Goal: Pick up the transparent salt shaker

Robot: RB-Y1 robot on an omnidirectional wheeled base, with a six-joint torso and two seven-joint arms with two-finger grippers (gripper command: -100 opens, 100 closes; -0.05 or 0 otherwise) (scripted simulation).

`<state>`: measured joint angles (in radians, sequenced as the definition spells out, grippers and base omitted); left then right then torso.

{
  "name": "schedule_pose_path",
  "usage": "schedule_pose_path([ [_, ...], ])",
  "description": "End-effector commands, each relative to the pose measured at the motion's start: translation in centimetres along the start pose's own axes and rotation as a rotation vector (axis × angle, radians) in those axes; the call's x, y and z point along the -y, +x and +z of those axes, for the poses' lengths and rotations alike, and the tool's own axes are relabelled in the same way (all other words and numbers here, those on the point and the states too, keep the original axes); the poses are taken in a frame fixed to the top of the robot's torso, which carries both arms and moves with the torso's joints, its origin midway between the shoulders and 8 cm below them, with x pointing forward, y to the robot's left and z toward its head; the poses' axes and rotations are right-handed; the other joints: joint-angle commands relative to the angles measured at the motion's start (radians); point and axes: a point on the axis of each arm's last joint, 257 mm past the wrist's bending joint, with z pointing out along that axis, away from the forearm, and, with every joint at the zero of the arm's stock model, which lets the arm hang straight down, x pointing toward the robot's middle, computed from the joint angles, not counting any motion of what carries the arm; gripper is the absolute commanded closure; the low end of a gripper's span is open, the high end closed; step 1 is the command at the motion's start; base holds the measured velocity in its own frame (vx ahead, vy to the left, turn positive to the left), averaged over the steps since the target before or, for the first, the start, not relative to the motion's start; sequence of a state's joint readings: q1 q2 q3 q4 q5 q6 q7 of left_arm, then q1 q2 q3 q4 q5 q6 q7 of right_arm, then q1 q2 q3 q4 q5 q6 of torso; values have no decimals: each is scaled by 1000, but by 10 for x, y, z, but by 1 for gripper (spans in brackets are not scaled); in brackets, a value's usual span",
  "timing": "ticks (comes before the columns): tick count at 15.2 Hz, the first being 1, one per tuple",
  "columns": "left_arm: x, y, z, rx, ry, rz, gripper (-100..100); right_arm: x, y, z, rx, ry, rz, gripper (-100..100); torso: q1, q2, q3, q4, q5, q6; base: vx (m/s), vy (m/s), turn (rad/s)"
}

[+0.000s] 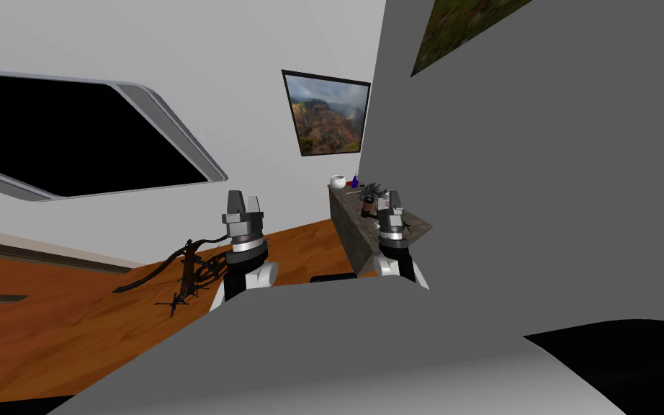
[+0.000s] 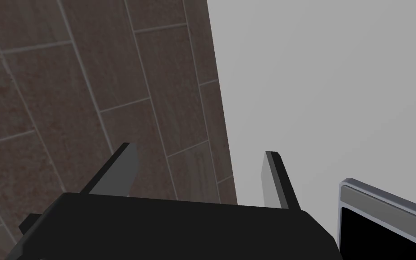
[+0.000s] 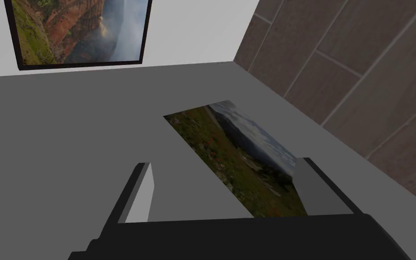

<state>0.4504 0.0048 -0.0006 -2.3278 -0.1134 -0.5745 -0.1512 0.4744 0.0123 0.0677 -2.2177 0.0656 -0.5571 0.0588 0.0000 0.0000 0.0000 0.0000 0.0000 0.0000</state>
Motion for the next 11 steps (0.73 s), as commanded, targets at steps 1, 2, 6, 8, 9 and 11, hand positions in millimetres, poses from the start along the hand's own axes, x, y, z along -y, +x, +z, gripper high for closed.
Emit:
schedule_pose_path([
  [1, 0, 0, 0, 0, 0, 0, 0, 3, 4, -2, -42, 5, -30, -100, 0, 0, 0, 0, 0, 0, -29, 34, 6],
  [2, 0, 0, 0, 0, 0, 0, 0, 3, 4, -2, -42, 5, -30, -100, 1, 1, 1, 0, 0, 0, -47, 58, 0],
  [6, 0, 0, 0, 0, 0, 0, 0, 13, 11, -10, -141, 27, -123, -100, 5, 3, 2, 1, 1, 0, -39, 73, -9],
  [8, 0, 0, 0, 0, 0, 0, 0, 18, 13, -14, -178, 36, -164, -100, 4, 2, 1, 1, 1, 0, -16, 45, -9],
  [9, 0, 0, 0, 0, 0, 0, 0, 18, 13, -14, -178, 36, -164, -100, 3, 2, 1, 0, 1, 0, -6, 35, -8],
  [11, 0, 0, 0, 0, 0, 0, 0, 30, 14, -22, -243, 59, -253, -100, 2, 1, 0, 0, 1, 0, 3, 34, -13],
])
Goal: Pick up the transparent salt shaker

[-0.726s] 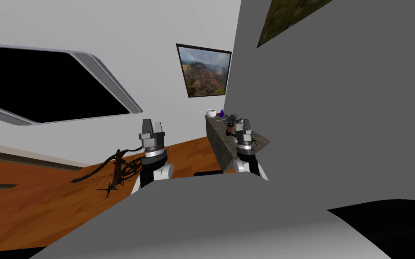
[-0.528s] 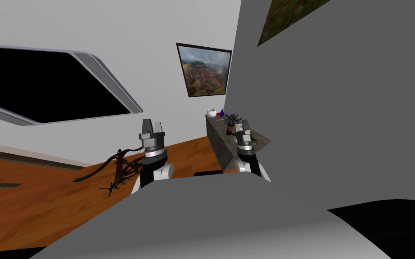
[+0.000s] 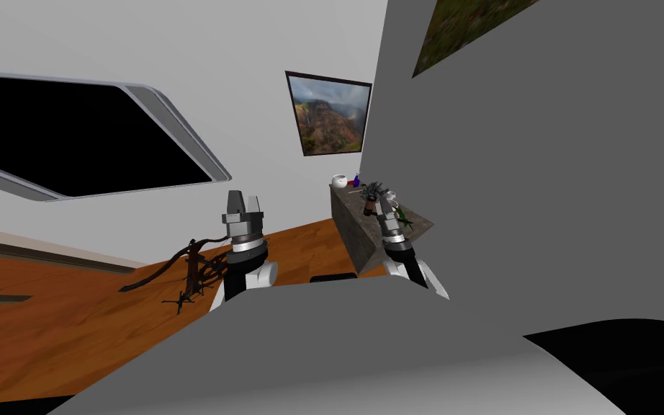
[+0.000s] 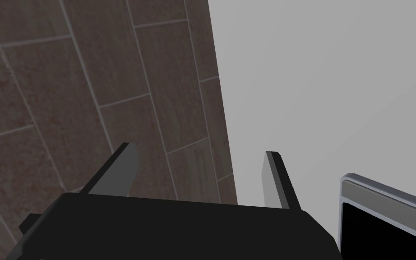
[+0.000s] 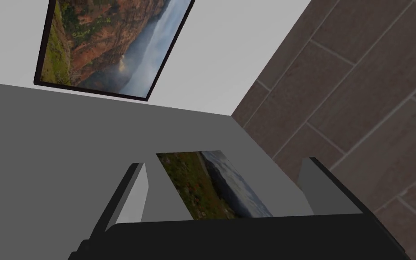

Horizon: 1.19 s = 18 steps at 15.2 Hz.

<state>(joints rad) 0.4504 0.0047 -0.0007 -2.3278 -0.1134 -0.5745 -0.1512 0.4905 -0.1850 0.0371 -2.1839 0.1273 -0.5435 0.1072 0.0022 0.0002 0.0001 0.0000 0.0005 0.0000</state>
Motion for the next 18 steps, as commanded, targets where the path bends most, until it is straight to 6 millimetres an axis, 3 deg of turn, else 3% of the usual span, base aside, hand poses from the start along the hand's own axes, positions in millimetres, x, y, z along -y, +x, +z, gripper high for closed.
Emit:
schedule_pose_path([
  [1, 0, 0, 0, 0, 0, 0, 0, 5, 3, -5, -42, 12, -52, -100, 0, 0, 0, 0, 0, 0, 8, 43, -16],
  [13, 0, 0, 0, 0, 0, 0, 0, 64, 11, -45, -331, 104, -470, -100, -1, -3, -2, -1, 0, 0, 29, 31, -23],
  [18, 0, 0, 0, 0, 0, 0, 0, 104, 0, -75, -503, 147, -744, -100, -2, -4, -3, -1, 0, 0, 54, 17, -29],
])
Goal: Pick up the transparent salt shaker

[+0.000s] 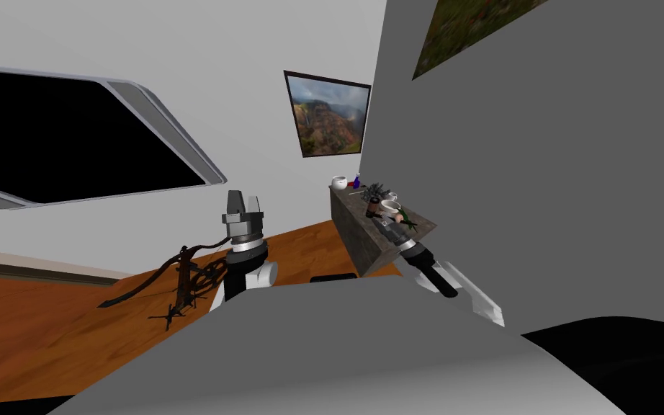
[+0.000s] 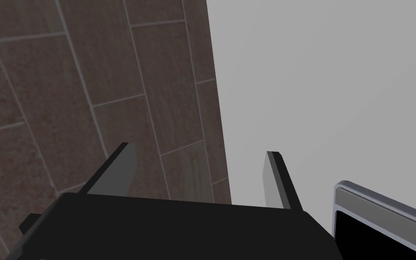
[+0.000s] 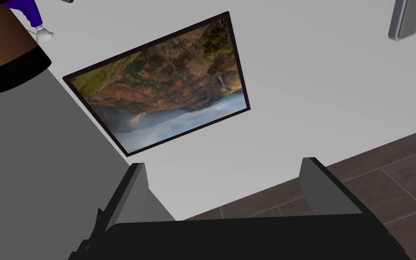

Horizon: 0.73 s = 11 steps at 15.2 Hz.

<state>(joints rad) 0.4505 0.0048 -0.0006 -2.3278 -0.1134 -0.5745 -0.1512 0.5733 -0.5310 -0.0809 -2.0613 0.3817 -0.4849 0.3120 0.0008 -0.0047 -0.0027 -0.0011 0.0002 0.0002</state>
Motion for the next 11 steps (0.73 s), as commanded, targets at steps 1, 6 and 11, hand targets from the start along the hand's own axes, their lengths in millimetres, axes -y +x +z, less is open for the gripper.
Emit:
schedule_pose_path([
  [1, 0, 0, 0, 0, 0, 0, 0, 9, 7, -7, -48, 9, -81, -100, 0, 0, 0, 0, 0, 0, 63, 28, -33],
  [6, 0, 0, 0, 0, 0, 0, 0, 53, 26, -34, -217, 42, -362, -100, 0, 0, 0, 0, 0, 0, 70, 13, -32],
  [11, 0, 0, 0, 0, 0, 0, 0, 87, 35, -56, -342, 53, -576, -100, -1, 0, 0, 0, 0, 0, 67, 8, -31],
])
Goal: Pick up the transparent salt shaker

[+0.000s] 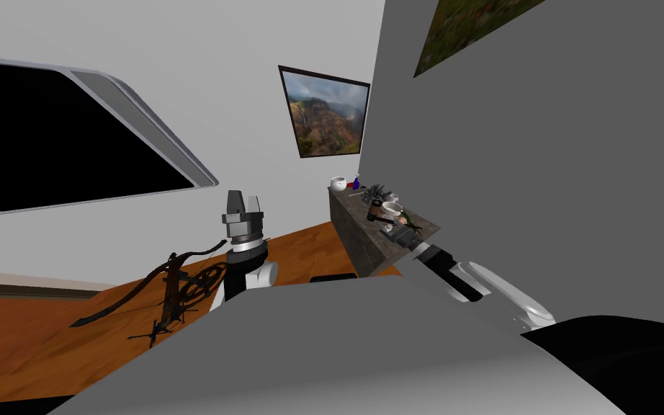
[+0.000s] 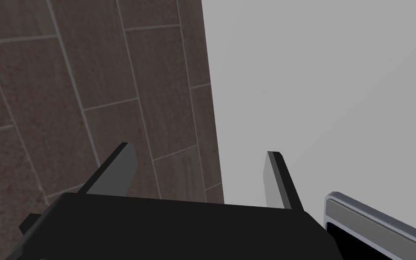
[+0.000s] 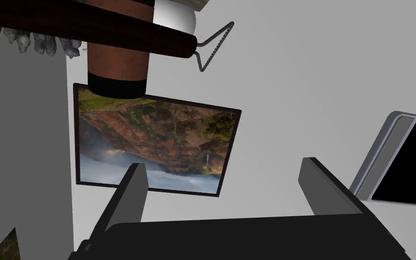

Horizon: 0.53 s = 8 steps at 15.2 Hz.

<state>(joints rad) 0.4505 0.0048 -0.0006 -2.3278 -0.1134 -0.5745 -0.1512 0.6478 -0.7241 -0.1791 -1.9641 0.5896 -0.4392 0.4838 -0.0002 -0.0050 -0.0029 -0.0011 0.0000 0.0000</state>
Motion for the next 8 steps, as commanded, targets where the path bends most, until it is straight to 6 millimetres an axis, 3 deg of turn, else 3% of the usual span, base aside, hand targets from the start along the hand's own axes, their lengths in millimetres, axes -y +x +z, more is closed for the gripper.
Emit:
schedule_pose_path([
  [1, 0, 0, 0, 0, 0, 0, 0, 16, 16, -10, -71, 6, -127, -100, 0, 0, 0, 0, 0, 0, 70, 11, -36],
  [8, 0, 0, 0, 0, 0, 0, 0, 52, 44, -32, -211, 6, -382, -100, 0, -1, -1, 0, 0, 0, 74, 4, -27],
])
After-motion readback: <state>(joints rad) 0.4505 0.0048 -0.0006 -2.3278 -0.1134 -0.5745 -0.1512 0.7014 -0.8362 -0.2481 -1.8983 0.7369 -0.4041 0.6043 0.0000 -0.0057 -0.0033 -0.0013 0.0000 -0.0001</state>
